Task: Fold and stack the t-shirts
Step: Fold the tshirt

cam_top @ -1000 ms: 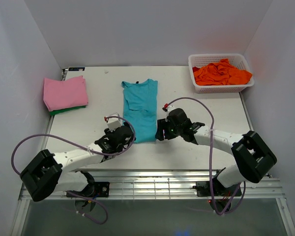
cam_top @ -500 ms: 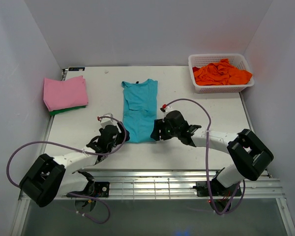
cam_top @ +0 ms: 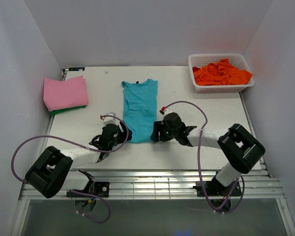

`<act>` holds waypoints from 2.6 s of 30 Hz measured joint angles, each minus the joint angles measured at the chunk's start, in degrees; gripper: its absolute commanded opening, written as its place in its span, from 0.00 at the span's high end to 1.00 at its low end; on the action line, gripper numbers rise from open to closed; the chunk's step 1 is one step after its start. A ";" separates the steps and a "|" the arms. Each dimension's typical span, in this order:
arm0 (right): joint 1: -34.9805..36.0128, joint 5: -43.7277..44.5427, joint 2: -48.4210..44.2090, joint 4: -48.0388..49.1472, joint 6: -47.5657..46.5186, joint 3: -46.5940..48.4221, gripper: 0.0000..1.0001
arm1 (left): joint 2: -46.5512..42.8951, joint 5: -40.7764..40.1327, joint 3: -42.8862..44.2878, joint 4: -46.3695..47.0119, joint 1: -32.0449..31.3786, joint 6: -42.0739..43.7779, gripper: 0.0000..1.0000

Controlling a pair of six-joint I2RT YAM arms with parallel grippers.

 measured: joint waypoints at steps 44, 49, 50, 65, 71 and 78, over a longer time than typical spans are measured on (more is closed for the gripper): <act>0.76 4.02 2.03 1.75 1.25 -0.52 0.92 | 3.28 2.54 2.67 -4.22 0.04 -0.07 1.00; 3.58 6.51 0.72 -0.85 1.22 -0.52 0.92 | 0.63 1.92 2.49 -8.35 -0.83 -0.98 1.00; 4.42 7.15 0.31 -1.75 1.22 -0.52 0.92 | -0.24 1.64 2.49 -9.86 -1.33 -1.42 1.00; 16.48 15.08 -12.15 -15.41 6.32 -5.75 0.92 | -16.72 -5.16 2.58 -38.75 -20.44 -18.38 1.00; 17.75 18.21 -15.06 -18.69 7.32 -3.89 0.92 | -16.83 -10.84 6.64 -44.00 -21.40 -20.90 1.00; 17.25 22.60 -11.32 -20.98 4.55 5.99 0.92 | -12.44 -20.83 14.40 -44.94 -21.40 -21.11 1.00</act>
